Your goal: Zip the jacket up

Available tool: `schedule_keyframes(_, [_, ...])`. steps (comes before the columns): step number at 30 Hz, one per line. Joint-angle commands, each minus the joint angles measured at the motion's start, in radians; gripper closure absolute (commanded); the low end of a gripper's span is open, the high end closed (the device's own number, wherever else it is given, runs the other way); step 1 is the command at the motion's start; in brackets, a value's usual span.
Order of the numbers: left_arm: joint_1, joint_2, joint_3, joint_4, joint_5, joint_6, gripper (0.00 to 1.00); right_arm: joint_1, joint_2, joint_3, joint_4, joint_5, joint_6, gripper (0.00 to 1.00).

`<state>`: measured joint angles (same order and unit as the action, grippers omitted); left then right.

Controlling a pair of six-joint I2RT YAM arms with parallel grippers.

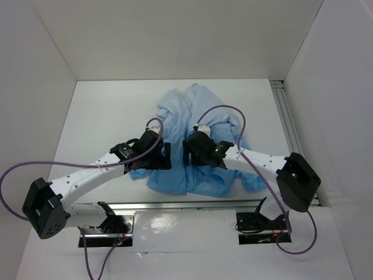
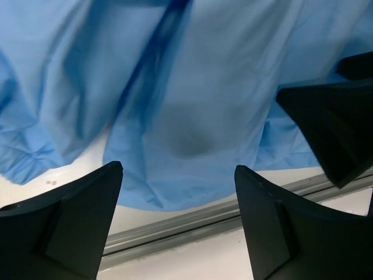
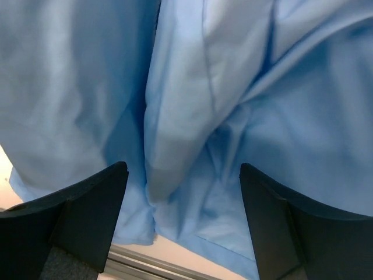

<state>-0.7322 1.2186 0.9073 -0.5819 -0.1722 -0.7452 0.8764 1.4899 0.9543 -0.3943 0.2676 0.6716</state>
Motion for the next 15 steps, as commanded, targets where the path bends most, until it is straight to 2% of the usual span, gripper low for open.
schedule_keyframes(1, [-0.024,0.059,-0.025,0.099,0.054,-0.034,0.10,0.001,0.035,-0.035,0.107,-0.076,0.042,0.26])
schedule_keyframes(2, [-0.024,0.076,-0.034,0.123,0.065,-0.043,0.12,0.001,0.047,-0.035,0.107,-0.076,0.051,0.33])
schedule_keyframes(3, [-0.036,0.105,-0.044,0.137,0.065,-0.052,0.15,0.001,0.047,-0.035,0.117,-0.076,0.051,0.47])
schedule_keyframes(4, [-0.036,0.105,-0.044,0.154,0.077,-0.052,0.15,-0.010,0.047,-0.048,0.117,-0.076,0.051,0.47])
schedule_keyframes(5, [-0.036,0.128,-0.053,0.166,0.077,-0.052,0.21,-0.010,0.038,-0.048,0.117,-0.076,0.051,0.62])
schedule_keyframes(8, [-0.036,0.147,-0.053,0.194,0.065,-0.063,0.34,-0.054,0.004,-0.048,0.086,-0.076,0.042,0.90])
schedule_keyframes(9, [-0.036,0.157,-0.039,0.194,0.038,-0.063,0.52,-0.079,-0.008,-0.048,0.059,-0.067,0.027,1.00])
schedule_keyframes(12, [-0.001,0.171,0.037,0.151,0.022,-0.033,0.84,-0.117,-0.075,-0.039,0.006,-0.038,-0.006,1.00])
schedule_keyframes(13, [0.020,0.171,0.057,0.142,0.040,-0.011,1.00,-0.128,-0.095,-0.028,-0.032,-0.028,-0.035,1.00])
schedule_keyframes(15, [0.101,0.171,0.096,0.128,0.074,0.016,1.00,-0.166,-0.147,-0.013,-0.078,0.011,-0.056,1.00])
